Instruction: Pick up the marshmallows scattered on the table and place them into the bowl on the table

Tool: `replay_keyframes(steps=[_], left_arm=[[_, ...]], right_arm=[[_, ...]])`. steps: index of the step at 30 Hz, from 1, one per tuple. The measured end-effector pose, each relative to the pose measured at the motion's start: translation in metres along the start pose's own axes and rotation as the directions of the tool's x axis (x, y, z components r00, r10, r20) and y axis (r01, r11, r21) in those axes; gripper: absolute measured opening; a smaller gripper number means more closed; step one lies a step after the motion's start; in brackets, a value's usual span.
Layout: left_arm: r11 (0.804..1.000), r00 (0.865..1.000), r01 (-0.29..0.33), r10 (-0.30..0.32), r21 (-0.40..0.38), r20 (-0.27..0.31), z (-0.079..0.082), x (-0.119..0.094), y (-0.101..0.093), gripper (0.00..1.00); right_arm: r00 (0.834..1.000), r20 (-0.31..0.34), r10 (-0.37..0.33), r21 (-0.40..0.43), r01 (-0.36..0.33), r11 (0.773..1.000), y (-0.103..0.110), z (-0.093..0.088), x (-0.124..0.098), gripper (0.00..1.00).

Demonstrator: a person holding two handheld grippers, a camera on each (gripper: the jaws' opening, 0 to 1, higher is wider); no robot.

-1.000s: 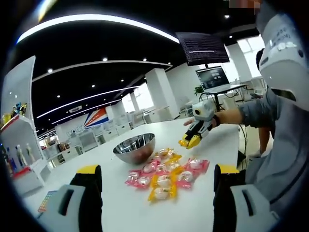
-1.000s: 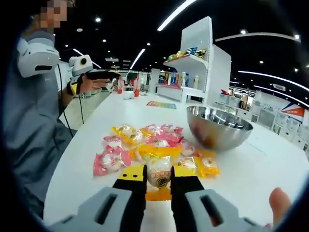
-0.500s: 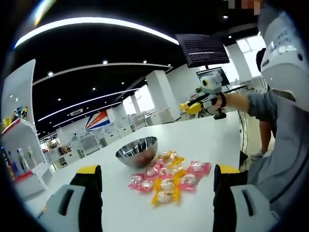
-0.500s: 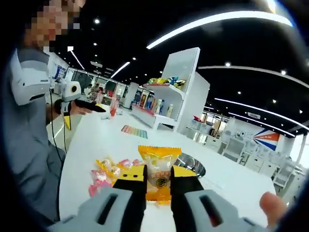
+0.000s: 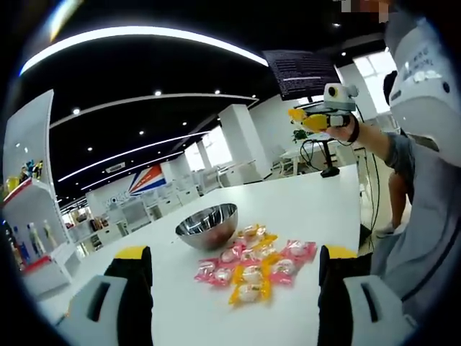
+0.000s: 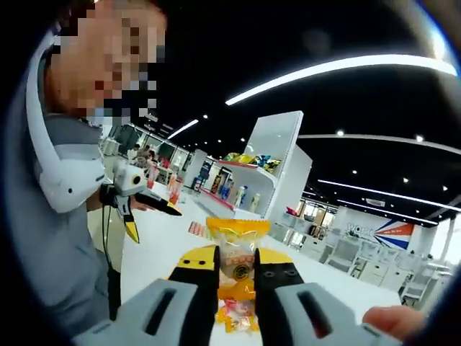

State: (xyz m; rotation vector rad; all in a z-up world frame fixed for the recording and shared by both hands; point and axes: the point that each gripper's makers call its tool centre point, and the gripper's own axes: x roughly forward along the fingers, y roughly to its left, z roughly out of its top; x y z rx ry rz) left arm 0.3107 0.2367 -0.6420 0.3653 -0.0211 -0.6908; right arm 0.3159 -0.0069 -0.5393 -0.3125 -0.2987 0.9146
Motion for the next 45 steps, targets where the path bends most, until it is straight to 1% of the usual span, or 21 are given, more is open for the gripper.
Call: replay_keyframes(steps=[4,8,12,16,18,20,23,25,26,27,28,30,33,35,36,37,38,40,42,44,45], left_arm=[[1.0,1.0,0.002,-0.002,-0.005,0.006,0.0,0.001,0.0,0.96],[1.0,1.0,0.005,-0.005,-0.017,0.004,-0.001,0.003,0.0,0.96],[1.0,1.0,0.003,-0.003,-0.011,0.005,0.0,0.003,0.001,0.96],[1.0,1.0,0.002,-0.002,-0.015,0.008,0.001,0.003,0.001,0.96],[1.0,1.0,0.003,-0.003,-0.013,0.005,0.0,0.003,0.0,0.96],[1.0,1.0,0.0,0.0,-0.012,-0.001,-0.001,0.002,0.0,0.96],[1.0,1.0,-0.002,0.002,-0.019,0.0,-0.002,0.0,0.001,0.96],[1.0,1.0,-0.002,0.002,-0.02,-0.005,-0.004,0.0,0.001,0.96],[1.0,1.0,-0.003,0.002,-0.019,-0.01,-0.005,-0.001,0.001,0.96],[1.0,1.0,0.001,-0.001,-0.011,-0.02,-0.008,-0.001,0.0,0.96],[1.0,1.0,0.006,-0.006,-0.006,-0.023,-0.009,-0.001,-0.002,0.96],[1.0,1.0,0.008,-0.008,-0.004,-0.022,-0.009,-0.001,-0.002,0.96],[1.0,1.0,0.02,-0.02,-0.021,-0.004,-0.005,-0.003,-0.004,0.96],[1.0,1.0,0.022,-0.022,-0.013,-0.002,-0.004,-0.003,-0.005,0.96],[1.0,1.0,0.022,-0.022,-0.008,-0.004,-0.004,-0.004,-0.005,0.96],[1.0,1.0,0.021,-0.021,0.0,-0.004,-0.004,-0.004,-0.005,0.96],[1.0,1.0,0.023,-0.023,0.001,-0.004,-0.004,-0.004,-0.006,0.96],[1.0,1.0,0.027,-0.027,-0.006,-0.001,-0.003,-0.006,-0.006,0.96],[1.0,1.0,0.026,-0.026,-0.008,0.005,-0.001,-0.007,-0.007,0.96],[1.0,1.0,0.023,-0.023,-0.002,0.003,-0.001,-0.009,-0.007,0.96],[1.0,1.0,0.022,-0.022,0.0,0.003,-0.001,-0.01,-0.007,0.96]], right_arm=[[0.999,-0.002,-0.05,-0.014,0.05,0.999,-0.01,0.004,0.001,0.15],[0.998,0.01,-0.065,-0.037,0.065,0.997,-0.027,0.024,0.014,0.15],[0.998,0.008,-0.061,-0.088,0.061,0.994,-0.052,0.061,0.047,0.15],[0.999,0.009,-0.052,-0.113,0.053,0.992,-0.08,0.089,0.089,0.15],[0.999,-0.003,-0.045,-0.117,0.044,0.992,-0.091,0.093,0.11,0.15],[0.999,-0.018,-0.05,-0.119,0.047,0.992,-0.108,0.093,0.139,0.15],[0.996,-0.056,-0.076,-0.106,0.07,0.992,-0.135,0.08,0.174,0.15],[0.992,-0.087,-0.086,-0.022,0.085,0.996,-0.146,0.063,0.196,0.15],[0.99,-0.098,-0.105,0.002,0.105,0.994,-0.157,0.052,0.211,0.15],[0.988,-0.1,-0.113,0.017,0.115,0.993,-0.161,0.046,0.218,0.15],[0.986,-0.113,-0.122,0.053,0.128,0.99,-0.166,0.034,0.229,0.15],[0.98,-0.145,-0.135,0.084,0.149,0.985,-0.173,0.006,0.249,0.15],[0.966,-0.214,-0.147,0.173,0.185,0.967,-0.177,-0.05,0.275,0.15],[0.939,-0.306,-0.154,0.213,0.225,0.951,-0.176,-0.097,0.286,0.15],[0.935,-0.326,-0.14,0.229,0.222,0.948,-0.17,-0.122,0.294,0.15],[0.931,-0.341,-0.128,0.24,0.218,0.946,-0.165,-0.134,0.298,0.15],[0.924,-0.365,-0.114,0.258,0.218,0.941,-0.159,-0.153,0.302,0.15],[0.904,-0.413,-0.11,0.253,0.23,0.94,-0.149,-0.187,0.308,0.15],[0.866,-0.49,-0.1,0.239,0.243,0.94,-0.137,-0.224,0.309,0.15],[0.823,-0.561,-0.086,0.228,0.254,0.94,-0.125,-0.257,0.305,0.15],[0.808,-0.584,-0.075,0.222,0.248,0.943,-0.119,-0.27,0.304,0.15]])
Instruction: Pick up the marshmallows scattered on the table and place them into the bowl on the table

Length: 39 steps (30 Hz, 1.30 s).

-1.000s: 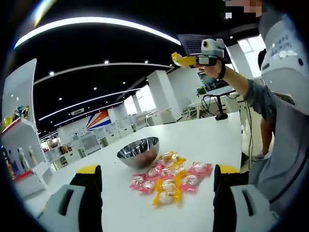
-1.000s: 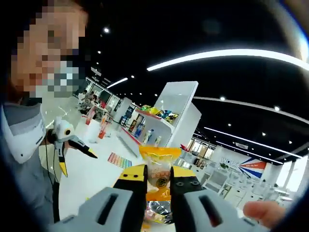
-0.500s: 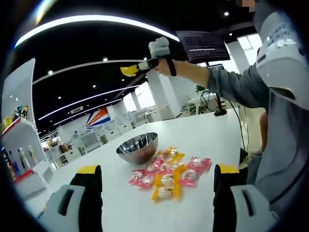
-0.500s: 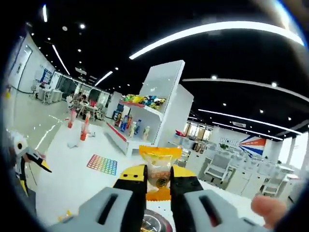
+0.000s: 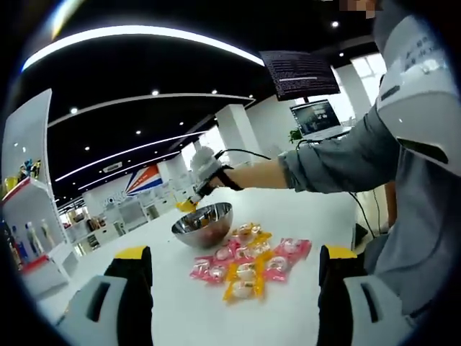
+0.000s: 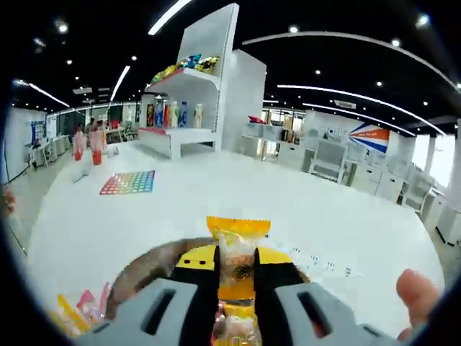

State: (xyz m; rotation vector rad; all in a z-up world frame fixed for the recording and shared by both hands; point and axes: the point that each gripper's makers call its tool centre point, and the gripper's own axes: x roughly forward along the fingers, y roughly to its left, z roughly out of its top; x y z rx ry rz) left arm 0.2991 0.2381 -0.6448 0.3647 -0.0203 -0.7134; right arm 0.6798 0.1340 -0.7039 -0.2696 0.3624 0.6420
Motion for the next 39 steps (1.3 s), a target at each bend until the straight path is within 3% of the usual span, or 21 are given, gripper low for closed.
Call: replay_keyframes(steps=[5,11,21,31,39], left_arm=[[1.0,1.0,-0.001,0.001,-0.007,-0.011,-0.007,-0.002,-0.002,0.96],[1.0,1.0,-0.004,0.004,-0.011,-0.025,-0.012,-0.004,-0.003,0.96],[1.0,1.0,-0.012,0.012,-0.01,-0.029,-0.013,-0.006,-0.003,0.96],[0.999,0.999,-0.029,0.028,-0.025,-0.02,-0.012,-0.008,0.001,0.96],[0.999,0.999,-0.025,0.024,-0.026,-0.022,-0.013,-0.008,0.001,0.96]], right_arm=[[0.996,-0.09,0.018,0.057,-0.013,0.998,0.006,-0.041,0.014,0.16],[0.991,-0.134,0.02,0.072,-0.01,0.997,0.009,-0.061,0.009,0.16],[0.988,-0.149,0.029,0.06,-0.02,0.998,0.011,-0.067,0.004,0.2],[0.992,-0.114,0.046,0.042,-0.041,0.998,0.014,-0.061,0.002,0.36],[1.0,-0.002,0.025,0.046,-0.025,0.999,0.018,-0.044,-0.006,0.5]])
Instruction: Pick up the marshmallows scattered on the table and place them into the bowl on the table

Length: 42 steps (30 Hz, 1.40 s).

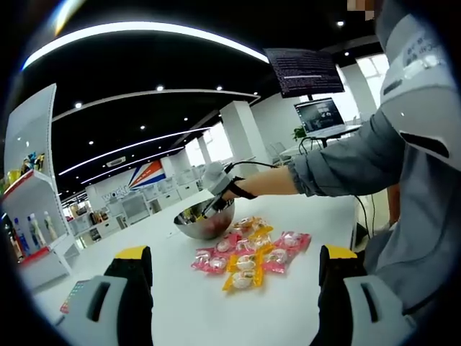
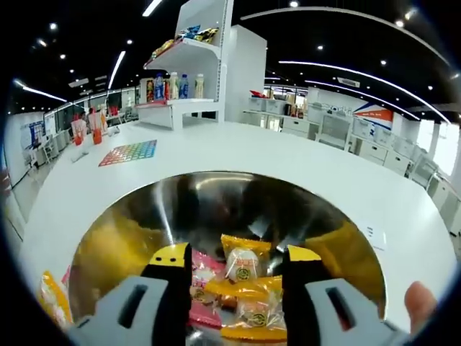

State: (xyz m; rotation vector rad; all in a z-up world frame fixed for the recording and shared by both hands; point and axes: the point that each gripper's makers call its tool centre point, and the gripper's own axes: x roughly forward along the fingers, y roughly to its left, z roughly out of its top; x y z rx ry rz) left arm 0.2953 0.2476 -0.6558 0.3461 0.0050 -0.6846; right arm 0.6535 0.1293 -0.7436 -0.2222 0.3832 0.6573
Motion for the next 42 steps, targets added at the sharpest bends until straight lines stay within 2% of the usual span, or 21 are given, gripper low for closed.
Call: replay_keyframes(steps=[3,7,19,22,25,31,42], left_arm=[[1.0,1.0,-0.003,0.003,0.0,-0.001,0.002,0.002,0.002,0.96],[1.0,1.0,0.002,-0.002,0.002,0.017,0.007,0.004,0.001,0.96],[1.0,1.0,0.018,-0.018,-0.015,0.007,0.005,0.006,-0.005,0.96],[1.0,1.0,0.019,-0.019,-0.017,0.012,0.006,0.006,-0.005,0.96],[0.997,0.998,0.047,-0.045,-0.055,0.033,0.011,0.005,-0.009,0.96],[0.998,0.998,0.044,-0.042,-0.053,0.037,0.012,0.006,-0.008,0.96],[0.997,0.999,0.043,-0.04,-0.066,0.036,0.011,0.005,-0.008,0.96]], right_arm=[[0.996,0.089,-0.013,0.02,0.011,1.0,-0.002,0.016,-0.005,0.56],[0.993,0.122,-0.01,0.069,0.002,0.998,-0.007,0.026,-0.01,0.6],[0.989,0.146,0.017,0.093,-0.03,0.995,-0.002,0.029,-0.012,0.72],[0.989,0.144,0.025,0.095,-0.039,0.995,0.0,0.028,-0.012,0.77],[0.985,0.163,0.059,0.104,-0.077,0.992,0.006,0.029,-0.013,0.86],[0.988,0.137,0.067,0.091,-0.08,0.993,0.009,0.023,-0.013,0.97],[0.986,0.148,0.074,0.104,-0.09,0.991,0.013,0.029,-0.02,0.97]])
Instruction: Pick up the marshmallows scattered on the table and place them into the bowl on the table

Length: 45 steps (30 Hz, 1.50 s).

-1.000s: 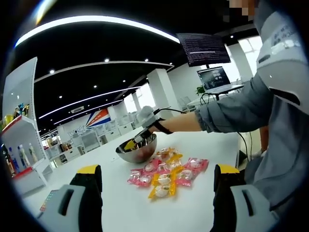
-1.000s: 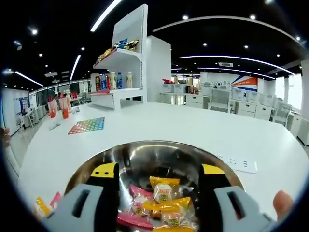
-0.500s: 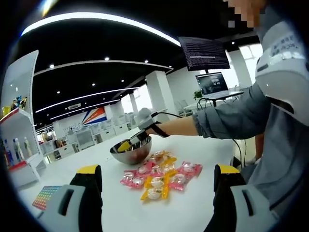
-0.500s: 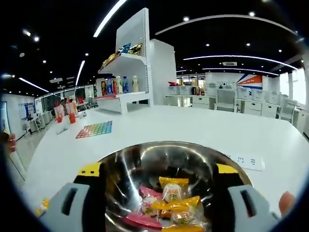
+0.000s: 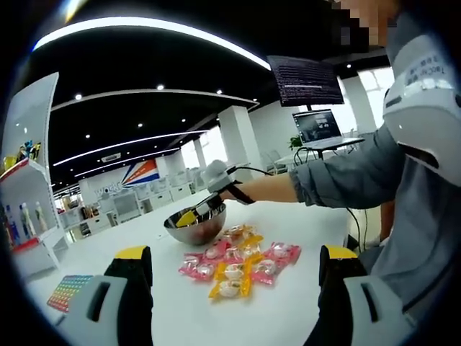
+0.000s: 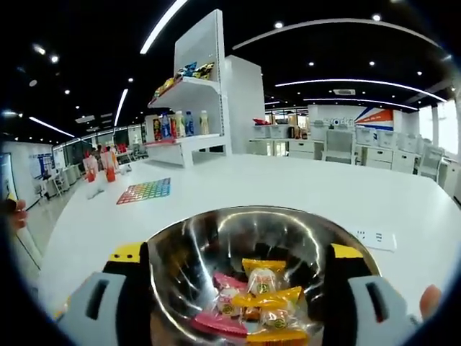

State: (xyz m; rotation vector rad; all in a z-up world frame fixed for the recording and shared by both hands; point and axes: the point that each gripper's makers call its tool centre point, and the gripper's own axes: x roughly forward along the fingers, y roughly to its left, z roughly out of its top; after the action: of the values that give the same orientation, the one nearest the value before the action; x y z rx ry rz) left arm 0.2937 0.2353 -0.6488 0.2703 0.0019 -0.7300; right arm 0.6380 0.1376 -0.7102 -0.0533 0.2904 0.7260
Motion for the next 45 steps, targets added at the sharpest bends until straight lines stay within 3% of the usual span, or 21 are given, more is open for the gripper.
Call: replay_keyframes(steps=[12,18,25,29,31,33,35,38,45], left_arm=[[1.0,1.0,0.005,-0.005,0.006,0.012,0.005,0.003,-0.001,0.96],[1.0,1.0,0.013,-0.013,0.006,0.017,0.007,0.004,-0.004,0.96],[1.0,1.0,0.012,-0.012,0.002,0.008,0.003,0.006,-0.004,0.96],[1.0,1.0,0.016,-0.016,0.005,0.012,0.006,0.007,-0.004,0.96],[1.0,1.0,0.012,-0.012,0.011,0.013,0.006,0.008,-0.003,0.96],[1.0,1.0,0.013,-0.013,0.01,0.015,0.007,0.009,-0.003,0.96],[1.0,1.0,0.018,-0.018,0.007,0.019,0.008,0.009,-0.003,0.96],[1.0,1.0,0.015,-0.015,0.011,0.019,0.008,0.01,-0.002,0.96],[1.0,1.0,0.014,-0.014,0.007,0.02,0.006,0.01,0.0,0.96]], right_arm=[[0.992,0.123,0.008,-0.06,-0.001,0.998,0.004,0.083,-0.046,0.97],[0.99,0.141,0.028,-0.149,-0.006,0.989,0.018,0.119,-0.081,0.97],[0.967,0.25,0.055,-0.216,0.001,0.977,0.039,0.182,-0.148,0.97],[0.964,0.259,0.057,-0.255,0.012,0.967,0.048,0.198,-0.179,0.97],[0.953,0.298,0.057,-0.283,0.031,0.959,0.057,0.21,-0.201,0.97],[0.948,0.313,0.06,-0.285,0.033,0.958,0.064,0.216,-0.217,0.97],[0.933,0.351,0.08,-0.311,0.036,0.95,0.079,0.225,-0.241,0.97],[0.924,0.369,0.098,-0.323,0.029,0.946,0.094,0.226,-0.265,0.97],[0.925,0.366,0.106,-0.364,0.037,0.931,0.115,0.195,-0.298,0.97]])
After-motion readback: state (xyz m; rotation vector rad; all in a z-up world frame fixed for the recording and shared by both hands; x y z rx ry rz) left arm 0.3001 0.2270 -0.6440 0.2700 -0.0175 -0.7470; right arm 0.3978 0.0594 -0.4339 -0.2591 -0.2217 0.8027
